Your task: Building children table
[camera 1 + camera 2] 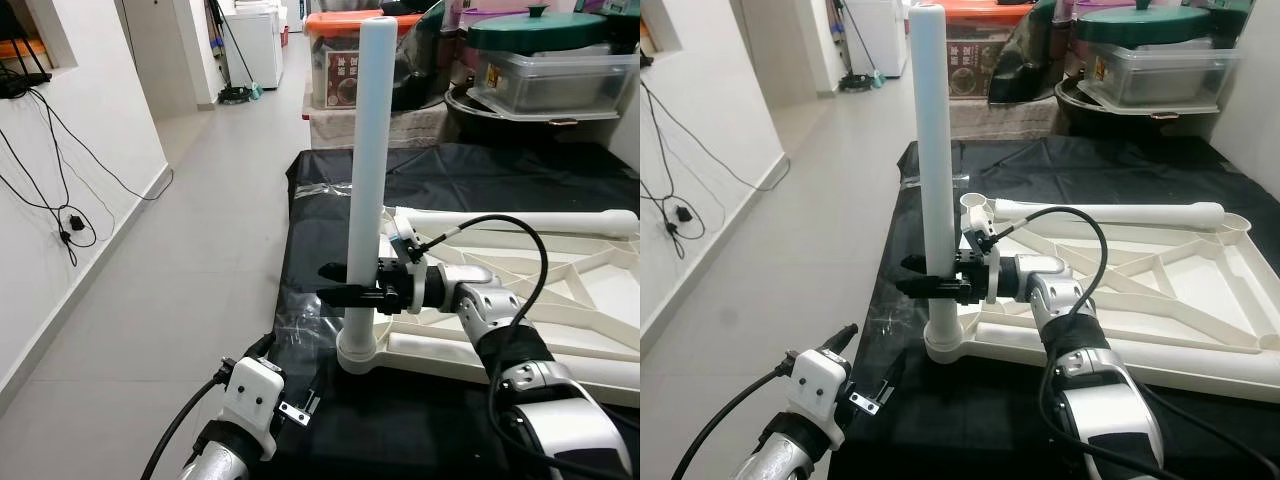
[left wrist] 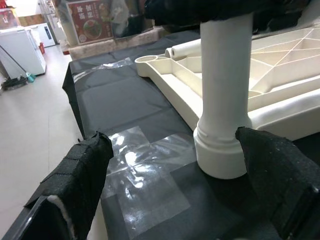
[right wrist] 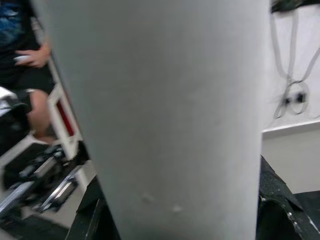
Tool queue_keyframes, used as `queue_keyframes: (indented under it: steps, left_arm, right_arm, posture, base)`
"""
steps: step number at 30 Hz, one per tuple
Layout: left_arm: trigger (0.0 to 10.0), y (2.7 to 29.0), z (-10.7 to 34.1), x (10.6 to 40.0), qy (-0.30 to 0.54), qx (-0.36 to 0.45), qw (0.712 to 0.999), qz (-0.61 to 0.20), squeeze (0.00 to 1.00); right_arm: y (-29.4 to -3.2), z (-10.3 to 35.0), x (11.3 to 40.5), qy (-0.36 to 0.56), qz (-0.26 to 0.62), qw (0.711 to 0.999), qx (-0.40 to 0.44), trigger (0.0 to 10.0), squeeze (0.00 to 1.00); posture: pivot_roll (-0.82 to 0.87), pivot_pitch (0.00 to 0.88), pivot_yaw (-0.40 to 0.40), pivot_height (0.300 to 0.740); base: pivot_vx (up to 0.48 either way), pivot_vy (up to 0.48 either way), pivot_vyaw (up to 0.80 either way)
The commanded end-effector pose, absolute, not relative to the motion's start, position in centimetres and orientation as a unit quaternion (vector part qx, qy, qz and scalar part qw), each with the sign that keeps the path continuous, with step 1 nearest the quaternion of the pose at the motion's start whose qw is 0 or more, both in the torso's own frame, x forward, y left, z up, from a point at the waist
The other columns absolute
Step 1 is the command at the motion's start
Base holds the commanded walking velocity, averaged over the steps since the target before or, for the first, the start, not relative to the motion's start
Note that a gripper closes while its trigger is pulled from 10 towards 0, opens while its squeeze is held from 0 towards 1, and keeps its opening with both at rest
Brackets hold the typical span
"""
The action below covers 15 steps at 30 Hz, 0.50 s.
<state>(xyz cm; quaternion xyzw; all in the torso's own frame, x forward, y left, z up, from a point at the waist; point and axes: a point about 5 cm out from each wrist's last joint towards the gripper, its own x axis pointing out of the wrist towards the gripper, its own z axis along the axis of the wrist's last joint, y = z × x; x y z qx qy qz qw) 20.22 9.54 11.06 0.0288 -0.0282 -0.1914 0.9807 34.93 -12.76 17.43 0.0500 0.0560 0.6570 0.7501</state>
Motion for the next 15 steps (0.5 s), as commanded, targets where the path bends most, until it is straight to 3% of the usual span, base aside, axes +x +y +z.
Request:
queue_keyframes:
  steps: [1, 5, 6, 7, 8, 9, 10, 11, 12, 13, 14, 15]
  left_arm:
    - [10.0, 9.6, 10.7, 20.2, -0.018, 0.028, 0.982, -0.188, 0.0]
    - [10.0, 9.8, 10.7, 20.0, -0.016, 0.027, 0.981, -0.19, 0.0]
    - [10.0, 9.8, 10.7, 20.0, -0.016, 0.027, 0.981, -0.19, 0.0]
    - [10.0, 9.8, 10.7, 20.0, -0.016, 0.027, 0.981, -0.19, 0.0]
    - [10.0, 9.8, 10.7, 20.0, -0.016, 0.027, 0.981, -0.19, 0.0]
    - [10.0, 9.8, 10.7, 20.0, -0.015, 0.028, 0.981, -0.19, 0.0]
    - [10.0, 9.8, 10.7, 20.0, -0.015, 0.028, 0.981, -0.19, 0.0]
    - [10.0, 9.9, 10.7, 20.0, -0.015, 0.028, 0.981, -0.19, 0.0]
    - [10.0, 9.9, 10.7, 20.0, -0.015, 0.028, 0.981, -0.19, 0.0]
    - [10.0, 9.9, 10.6, 20.0, -0.014, 0.028, 0.981, -0.191, 0.0]
    - [10.0, 9.9, 10.6, 20.0, -0.014, 0.028, 0.981, -0.191, 0.0]
    - [10.0, 9.9, 10.6, 20.0, -0.014, 0.029, 0.981, -0.191, 0.0]
  right_arm:
    - [-12.4, 15.5, 34.7, 0.075, 0.625, 0.772, 0.087, 0.0, 0.0]
    - [-12.4, 15.1, 36.8, 0.032, 0.423, 0.903, 0.076, 0.0, 0.0]
    - [-12.4, 15.1, 36.8, 0.032, 0.423, 0.903, 0.076, 0.0, 0.0]
    - [-12.9, 15.0, 37.5, 0.031, 0.335, 0.939, 0.075, 0.0, 0.0]
    - [-12.9, 15.0, 37.5, 0.031, 0.335, 0.939, 0.075, 0.0, 0.0]
    - [-13.8, 14.8, 38.0, 0.035, 0.244, 0.967, 0.056, 0.0, 0.0]
    - [-13.8, 14.8, 38.0, 0.035, 0.244, 0.967, 0.056, 0.0, 0.0]
    - [-15.3, 14.6, 38.3, 0.042, 0.12, 0.991, 0.043, 0.0, 0.0]
    - [-15.3, 14.6, 38.3, 0.042, 0.12, 0.991, 0.043, 0.0, 0.0]
    - [-16.8, 14.4, 38.1, 0.042, 0.011, 0.999, 0.032, 0.0, 0.0]
    - [-16.8, 14.4, 38.1, 0.042, 0.011, 0.999, 0.032, 0.0, 0.0]
    - [-17.5, 14.1, 37.6, 0.046, -0.071, 0.996, 0.038, 0.0, 0.0]
  posture:
    - [-0.02, 0.0, 0.018, 0.74]
    - [-0.03, 0.0, 0.033, 0.74]
    - [-0.03, 0.0, 0.033, 0.74]
    - [-0.03, 0.0, 0.034, 0.74]
    - [-0.03, 0.0, 0.034, 0.74]
    - [-0.03, 0.0, 0.034, 0.74]
    - [-0.03, 0.0, 0.034, 0.74]
    - [-0.03, 0.0, 0.037, 0.74]
    - [-0.03, 0.0, 0.037, 0.74]
    - [-0.03, 0.0, 0.037, 0.74]
    - [-0.03, 0.0, 0.037, 0.74]
    - [-0.03, 0.0, 0.037, 0.74]
  base:
    - [0.0, 0.0, 0.0]
    - [0.0, 0.0, 0.0]
    - [0.0, 0.0, 0.0]
    - [0.0, 0.0, 0.0]
    - [0.0, 0.0, 0.0]
    - [0.0, 0.0, 0.0]
    - [0.0, 0.0, 0.0]
    - [0.0, 0.0, 0.0]
    - [0.0, 0.0, 0.0]
    - [0.0, 0.0, 0.0]
    - [0.0, 0.0, 0.0]
    - [0.0, 0.0, 0.0]
